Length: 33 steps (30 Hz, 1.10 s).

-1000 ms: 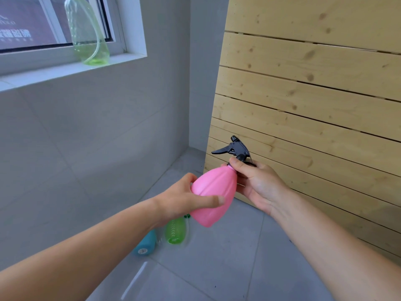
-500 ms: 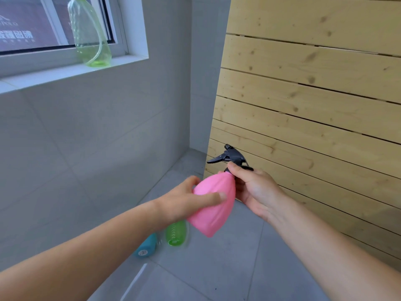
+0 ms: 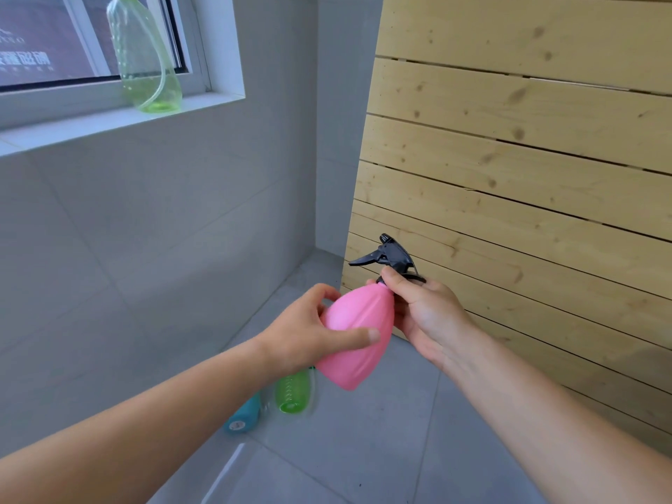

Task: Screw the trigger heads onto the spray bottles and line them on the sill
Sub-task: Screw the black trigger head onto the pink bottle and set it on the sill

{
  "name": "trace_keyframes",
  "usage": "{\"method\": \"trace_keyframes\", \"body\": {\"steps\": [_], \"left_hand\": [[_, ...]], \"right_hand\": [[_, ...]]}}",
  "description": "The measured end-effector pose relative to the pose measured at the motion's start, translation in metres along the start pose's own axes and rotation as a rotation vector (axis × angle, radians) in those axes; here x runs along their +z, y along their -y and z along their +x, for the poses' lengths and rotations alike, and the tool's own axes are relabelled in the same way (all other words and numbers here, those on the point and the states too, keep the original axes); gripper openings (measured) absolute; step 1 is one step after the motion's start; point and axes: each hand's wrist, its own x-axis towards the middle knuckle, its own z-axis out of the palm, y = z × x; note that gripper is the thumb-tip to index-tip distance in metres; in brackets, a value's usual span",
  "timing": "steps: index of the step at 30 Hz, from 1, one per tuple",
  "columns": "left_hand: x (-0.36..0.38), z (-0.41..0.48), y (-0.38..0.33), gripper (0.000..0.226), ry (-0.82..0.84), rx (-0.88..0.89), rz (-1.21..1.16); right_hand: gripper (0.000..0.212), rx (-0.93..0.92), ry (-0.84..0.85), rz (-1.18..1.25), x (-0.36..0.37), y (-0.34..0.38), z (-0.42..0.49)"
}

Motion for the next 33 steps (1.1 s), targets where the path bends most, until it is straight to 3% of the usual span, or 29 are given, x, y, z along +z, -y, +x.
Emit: {"method": "trace_keyframes", "body": {"steps": [6,11,13,17,20,23,28,33], "left_hand": [[-0.006,0.003,0.006,0.070,0.216,-0.195,-0.326],[0.001,0.002,0.003,0.085,-0.024,-0.030,-0.045],[0.000,0.003,0.003,0.082,0.056,-0.054,-0.102],[-0.003,0.002,0.007,0.052,0.258,-0.094,-0.327],[0.003,0.002,0.009,0.058,0.198,-0.059,-0.258],[0.007,0.002,0.005,0.080,0.083,-0.018,-0.171],[0.014,0.004,0.005,0.078,-0.030,0.024,-0.081],[0.008,0.005,0.007,0.080,0.083,-0.051,-0.201]], "right_hand": [[0.016,0.020,0.077,0.047,0.001,0.004,-0.002],[0.011,-0.011,0.060,0.059,0.002,0.000,0.000],[0.010,-0.006,0.094,0.085,0.002,0.003,-0.001],[0.016,0.030,0.197,0.116,0.004,0.005,-0.004],[0.014,0.038,0.183,0.086,0.005,0.003,-0.004],[0.011,0.003,0.143,0.066,0.004,0.003,-0.003],[0.009,-0.041,0.111,0.010,0.005,0.003,0.001],[0.015,-0.031,0.109,-0.034,0.002,0.006,0.003]]}}
